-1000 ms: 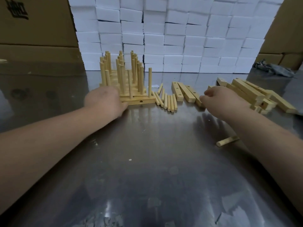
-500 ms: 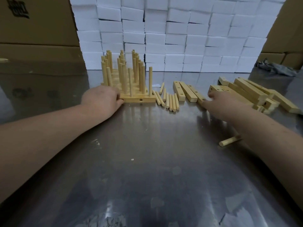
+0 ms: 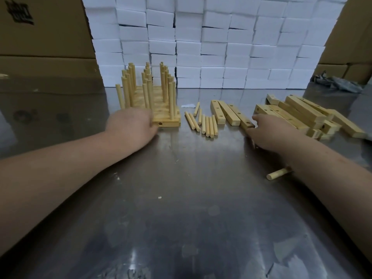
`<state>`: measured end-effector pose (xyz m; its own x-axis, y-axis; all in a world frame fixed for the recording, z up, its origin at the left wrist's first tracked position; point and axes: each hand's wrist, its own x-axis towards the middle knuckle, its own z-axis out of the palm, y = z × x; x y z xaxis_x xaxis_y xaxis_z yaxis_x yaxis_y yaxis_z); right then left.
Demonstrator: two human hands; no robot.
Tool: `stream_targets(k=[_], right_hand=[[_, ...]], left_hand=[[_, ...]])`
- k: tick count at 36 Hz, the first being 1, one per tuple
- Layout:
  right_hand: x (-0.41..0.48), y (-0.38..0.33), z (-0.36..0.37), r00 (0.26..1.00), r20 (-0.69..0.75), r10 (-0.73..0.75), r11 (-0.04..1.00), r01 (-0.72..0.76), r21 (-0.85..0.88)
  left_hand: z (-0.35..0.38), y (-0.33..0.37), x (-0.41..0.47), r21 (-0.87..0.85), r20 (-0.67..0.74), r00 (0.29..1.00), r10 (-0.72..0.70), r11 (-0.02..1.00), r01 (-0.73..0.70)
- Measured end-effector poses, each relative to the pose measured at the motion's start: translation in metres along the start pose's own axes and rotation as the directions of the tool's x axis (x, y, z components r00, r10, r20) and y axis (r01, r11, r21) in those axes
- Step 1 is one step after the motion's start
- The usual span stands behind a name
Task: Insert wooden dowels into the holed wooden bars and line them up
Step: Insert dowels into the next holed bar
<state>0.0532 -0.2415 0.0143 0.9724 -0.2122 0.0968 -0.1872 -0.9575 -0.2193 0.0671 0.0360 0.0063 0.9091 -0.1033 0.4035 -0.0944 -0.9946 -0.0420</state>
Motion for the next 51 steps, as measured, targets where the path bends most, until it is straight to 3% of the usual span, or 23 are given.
stream_targets(k=[4, 7, 11, 20, 26, 29, 34, 37, 42, 47, 51], right_hand=[[0.001, -0.001, -0.001, 1.0, -0.013, -0.011, 1.0, 0.011, -0.008], [0.0, 0.0, -0.003, 0.999, -0.012, -0.029, 0.999, 0.029, -0.028], [-0.002, 0.001, -0.003, 0.998, -0.023, -0.062, 0.998, 0.062, -0.014], [-0.001, -0.001, -0.003, 0.998, -0.037, -0.057, 0.995, 0.059, 0.077], [-0.002, 0.001, -0.004, 0.997, -0.045, -0.062, 0.996, 0.065, 0.065], [-0.004, 0.0, -0.005, 0.998, -0.043, -0.048, 0.997, 0.051, 0.055], [-0.003, 0.001, -0.006, 0.999, -0.028, 0.018, 0.999, -0.017, 0.042], [-0.003, 0.003, -0.009, 0.995, -0.082, 0.063, 0.993, -0.054, 0.101], [-0.003, 0.002, -0.01, 0.989, -0.088, 0.117, 0.978, -0.099, 0.182], [-0.002, 0.003, -0.009, 0.993, -0.026, 0.117, 0.987, -0.113, 0.117], [-0.001, 0.001, -0.014, 0.985, -0.08, 0.152, 0.947, -0.122, 0.298]], left_hand=[[0.0, 0.05, 0.0, -0.206, 0.023, 0.987, 0.158, 0.967, -0.15], [0.003, 0.073, 0.012, -0.257, 0.106, 0.986, 0.127, 0.962, -0.096], [0.007, 0.087, 0.022, -0.202, 0.185, 0.979, 0.081, 0.979, -0.042], [0.007, 0.089, 0.018, -0.233, 0.157, 0.984, 0.079, 0.972, -0.041], [-0.012, 0.081, 0.009, -0.318, 0.154, 0.988, -0.021, 0.946, 0.07], [-0.028, 0.076, -0.003, -0.49, 0.163, 0.983, -0.09, 0.857, 0.16], [-0.047, 0.072, -0.034, -0.793, 0.189, 0.97, -0.151, 0.56, 0.241], [-0.045, 0.069, -0.051, -0.877, 0.177, 0.972, -0.155, 0.424, 0.227], [-0.032, 0.063, -0.06, -0.879, 0.194, 0.955, -0.222, 0.393, 0.27], [-0.026, 0.052, -0.058, -0.867, 0.16, 0.962, -0.222, 0.434, 0.245], [-0.026, 0.048, -0.06, -0.878, 0.096, 0.973, -0.209, 0.442, 0.182]])
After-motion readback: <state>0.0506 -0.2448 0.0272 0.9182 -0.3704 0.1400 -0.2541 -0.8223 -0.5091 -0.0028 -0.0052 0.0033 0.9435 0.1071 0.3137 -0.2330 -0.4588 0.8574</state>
